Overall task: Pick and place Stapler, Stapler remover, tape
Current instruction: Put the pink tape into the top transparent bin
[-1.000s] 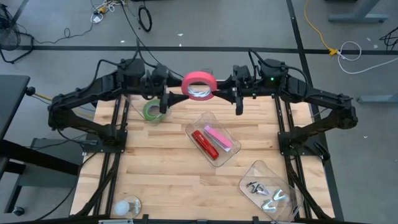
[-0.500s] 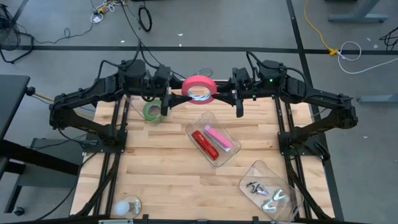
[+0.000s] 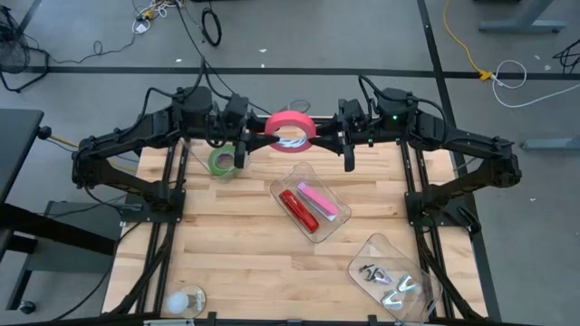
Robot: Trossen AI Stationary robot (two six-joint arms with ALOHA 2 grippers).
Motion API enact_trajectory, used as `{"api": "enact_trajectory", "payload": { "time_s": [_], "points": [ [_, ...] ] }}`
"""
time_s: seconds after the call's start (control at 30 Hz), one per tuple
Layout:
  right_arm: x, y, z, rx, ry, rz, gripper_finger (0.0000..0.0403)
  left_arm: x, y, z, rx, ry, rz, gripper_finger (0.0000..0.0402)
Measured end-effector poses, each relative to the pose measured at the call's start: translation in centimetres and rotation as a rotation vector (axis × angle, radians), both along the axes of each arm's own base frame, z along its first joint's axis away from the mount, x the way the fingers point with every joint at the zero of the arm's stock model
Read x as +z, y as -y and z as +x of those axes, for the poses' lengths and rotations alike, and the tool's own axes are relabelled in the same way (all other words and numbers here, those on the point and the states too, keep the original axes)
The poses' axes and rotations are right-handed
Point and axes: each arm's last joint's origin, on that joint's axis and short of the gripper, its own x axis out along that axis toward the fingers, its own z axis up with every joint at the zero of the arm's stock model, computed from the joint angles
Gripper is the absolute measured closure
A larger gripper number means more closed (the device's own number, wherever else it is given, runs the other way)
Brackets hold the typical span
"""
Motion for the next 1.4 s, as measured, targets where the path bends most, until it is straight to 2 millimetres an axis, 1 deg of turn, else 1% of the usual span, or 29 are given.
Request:
{"api": "enact_trajectory", "payload": {
  "time_s": [0.2, 0.47, 0.63, 0.8, 0.97, 1.2, 1.4],
  "points": [
    [0.0, 0.0, 0.0, 0.001, 0.000, 0.002, 0.0307, 0.0, 0.0, 0.0, -0.002, 0.001, 0.007, 0.0279],
    [0.0, 0.0, 0.0, 0.000, 0.000, 0.001, 0.0307, 0.0, 0.0, 0.0, -0.012, 0.001, 0.001, 0.0268],
    [0.0, 0.0, 0.0, 0.002, 0.000, 0.002, 0.0301, 0.0, 0.1, 0.0, -0.024, 0.001, 0.000, 0.0287],
    [0.0, 0.0, 0.0, -0.001, 0.005, -0.002, 0.0268, 0.0, 0.1, 0.0, -0.025, 0.002, -0.007, 0.0288],
    [0.3, 0.0, 0.0, -0.007, 0.028, 0.003, 0.0230, 0.0, 0.1, 0.0, -0.026, -0.003, -0.009, 0.0278],
    [0.4, 0.1, 0.0, -0.008, 0.037, 0.004, 0.0184, 0.0, 0.1, 0.0, -0.026, -0.001, -0.008, 0.0289],
    [1.5, -0.1, -0.6, -0.008, 0.116, -0.011, 0.0160, -0.5, -0.1, -0.1, 0.009, -0.050, -0.010, 0.0283]
  ]
}}
